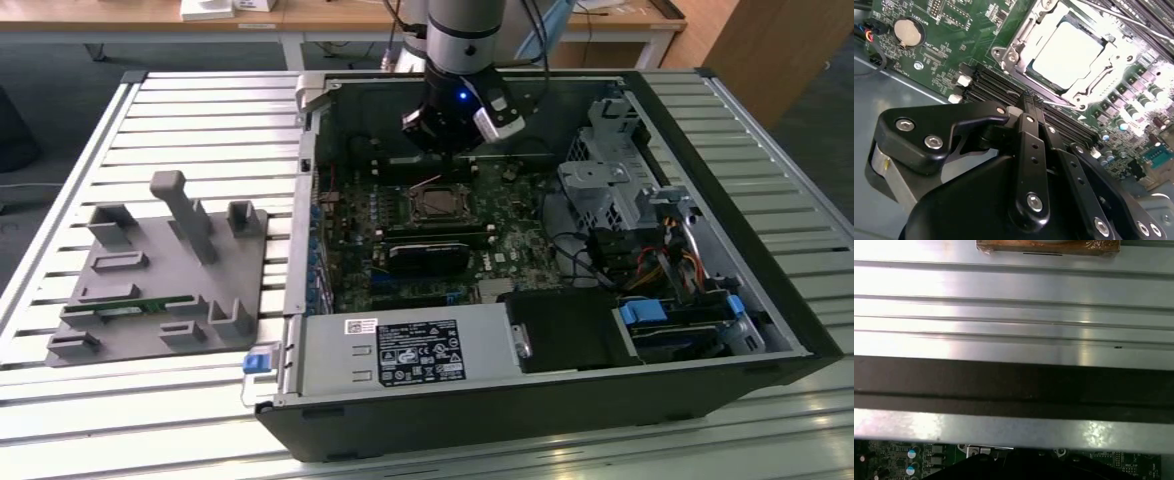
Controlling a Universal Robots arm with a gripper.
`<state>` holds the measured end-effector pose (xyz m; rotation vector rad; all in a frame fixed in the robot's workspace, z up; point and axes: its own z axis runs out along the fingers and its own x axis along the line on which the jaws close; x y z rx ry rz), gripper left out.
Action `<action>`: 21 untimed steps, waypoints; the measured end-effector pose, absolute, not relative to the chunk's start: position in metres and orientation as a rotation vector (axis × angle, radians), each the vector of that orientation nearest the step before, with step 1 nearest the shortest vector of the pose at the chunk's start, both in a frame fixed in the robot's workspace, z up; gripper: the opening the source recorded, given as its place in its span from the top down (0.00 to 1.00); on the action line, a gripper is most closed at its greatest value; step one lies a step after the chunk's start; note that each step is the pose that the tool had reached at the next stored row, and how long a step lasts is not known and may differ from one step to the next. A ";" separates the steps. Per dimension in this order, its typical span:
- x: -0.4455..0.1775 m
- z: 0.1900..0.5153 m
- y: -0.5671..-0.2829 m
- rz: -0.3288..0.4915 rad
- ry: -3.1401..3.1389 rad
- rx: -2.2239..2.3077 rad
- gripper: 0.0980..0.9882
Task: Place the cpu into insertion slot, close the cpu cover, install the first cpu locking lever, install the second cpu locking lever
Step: 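Install the first cpu locking lever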
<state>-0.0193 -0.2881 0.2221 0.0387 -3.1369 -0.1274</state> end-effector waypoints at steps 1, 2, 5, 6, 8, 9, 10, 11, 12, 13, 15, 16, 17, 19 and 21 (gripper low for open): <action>-0.019 0.221 -0.288 -0.127 -3.137 0.039 0.99; -0.018 0.221 -0.288 -0.126 -3.137 0.039 0.99; -0.017 0.218 -0.288 -0.125 -3.136 0.039 0.99; -0.017 0.217 -0.288 -0.125 -3.136 0.039 0.99; -0.016 0.214 -0.288 -0.125 -3.135 0.039 0.99; -0.016 0.213 -0.288 -0.125 -3.135 0.039 0.99; -0.016 0.211 -0.288 -0.124 -3.134 0.038 0.99; -0.015 0.209 -0.288 -0.123 -3.134 0.038 0.99; -0.015 0.208 -0.288 -0.123 -3.133 0.038 0.99; -0.015 0.207 -0.288 -0.123 -3.133 0.038 0.99; -0.014 0.204 -0.288 -0.121 -3.132 0.038 0.99; -0.014 0.204 -0.288 -0.121 -3.132 0.038 0.99; -0.014 0.203 -0.288 -0.121 -3.131 0.038 0.99; -0.014 0.201 -0.288 -0.121 -3.131 0.038 0.99; -0.014 0.200 -0.288 -0.121 -3.131 0.038 0.99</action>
